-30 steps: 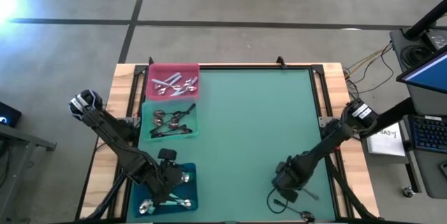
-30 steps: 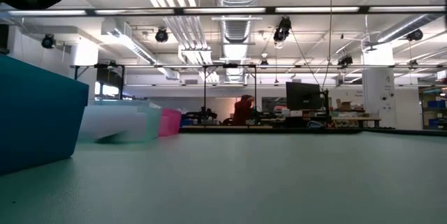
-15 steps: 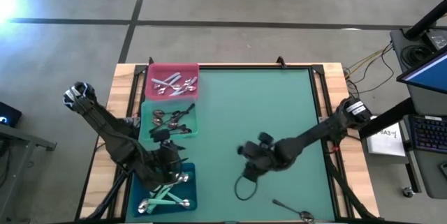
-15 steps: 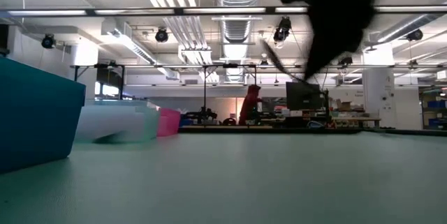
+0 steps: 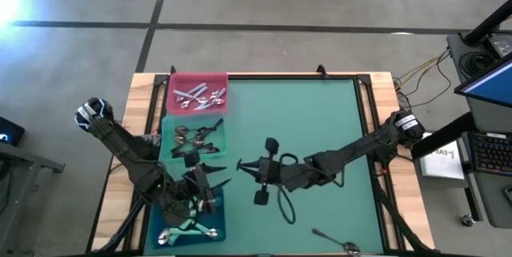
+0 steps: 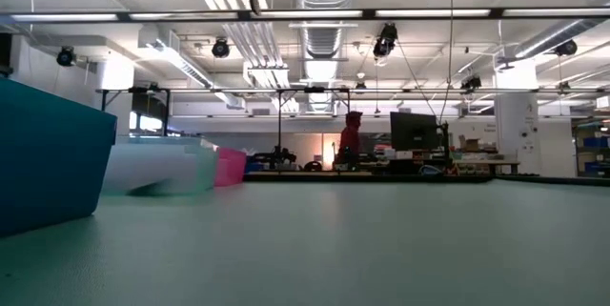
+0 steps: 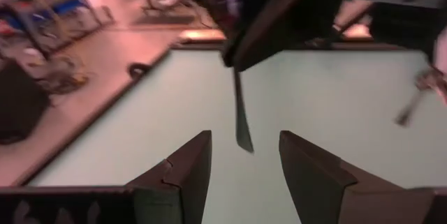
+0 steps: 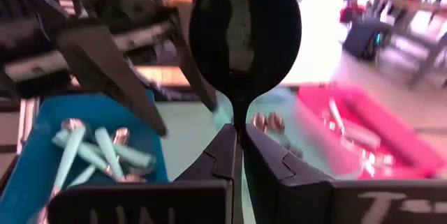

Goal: Sort silverware by color (type)
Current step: Put the black spoon into the green bin

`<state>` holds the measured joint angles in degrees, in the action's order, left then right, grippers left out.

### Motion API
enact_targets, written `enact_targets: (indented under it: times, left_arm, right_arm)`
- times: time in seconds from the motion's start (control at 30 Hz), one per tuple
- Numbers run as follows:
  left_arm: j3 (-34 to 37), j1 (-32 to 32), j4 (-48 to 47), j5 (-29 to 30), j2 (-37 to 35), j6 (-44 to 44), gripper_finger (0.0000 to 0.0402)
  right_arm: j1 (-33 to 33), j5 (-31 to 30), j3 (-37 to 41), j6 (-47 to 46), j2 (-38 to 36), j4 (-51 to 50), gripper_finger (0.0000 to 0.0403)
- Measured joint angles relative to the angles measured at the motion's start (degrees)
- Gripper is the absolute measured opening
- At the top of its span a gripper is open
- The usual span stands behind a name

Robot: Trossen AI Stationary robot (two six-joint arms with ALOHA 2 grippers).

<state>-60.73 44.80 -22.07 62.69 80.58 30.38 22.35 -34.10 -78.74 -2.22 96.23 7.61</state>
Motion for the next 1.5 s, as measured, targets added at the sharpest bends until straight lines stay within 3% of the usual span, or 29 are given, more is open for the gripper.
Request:
enact_targets:
  times: [0.13,0.53,0.8,1.0,1.17,1.33,1.5]
  left_arm:
    - [0.0,0.0,0.7,5.6,0.9,0.0,0.0153]
    - [-0.4,-0.3,13.0,5.8,3.5,-7.9,0.0153]
    - [-0.4,-1.3,14.5,5.4,3.4,-8.7,0.0153]
    - [-0.4,-1.7,15.5,3.6,3.5,-8.7,0.0148]
    - [-0.4,-2.0,15.5,2.1,3.5,-9.9,0.0103]
    - [-0.4,-2.8,15.8,-0.2,3.5,-11.9,0.0016]
    - [-0.4,-3.4,16.1,-2.0,3.5,-12.7,0.0010]
  right_arm:
    - [0.0,2.8,-0.1,4.8,0.2,5.1,0.0009]
    - [0.0,6.1,-0.1,9.2,0.3,6.8,0.0009]
    - [0.1,10.6,-0.1,12.4,0.3,8.4,0.0009]
    - [0.1,10.6,-0.1,14.8,0.3,8.8,0.0009]
    - [0.1,10.6,-0.1,14.9,0.3,9.0,0.0009]
    - [0.1,10.5,-0.1,14.6,0.3,9.0,0.0009]
    - [0.1,10.5,-0.1,13.0,0.3,8.6,0.0009]
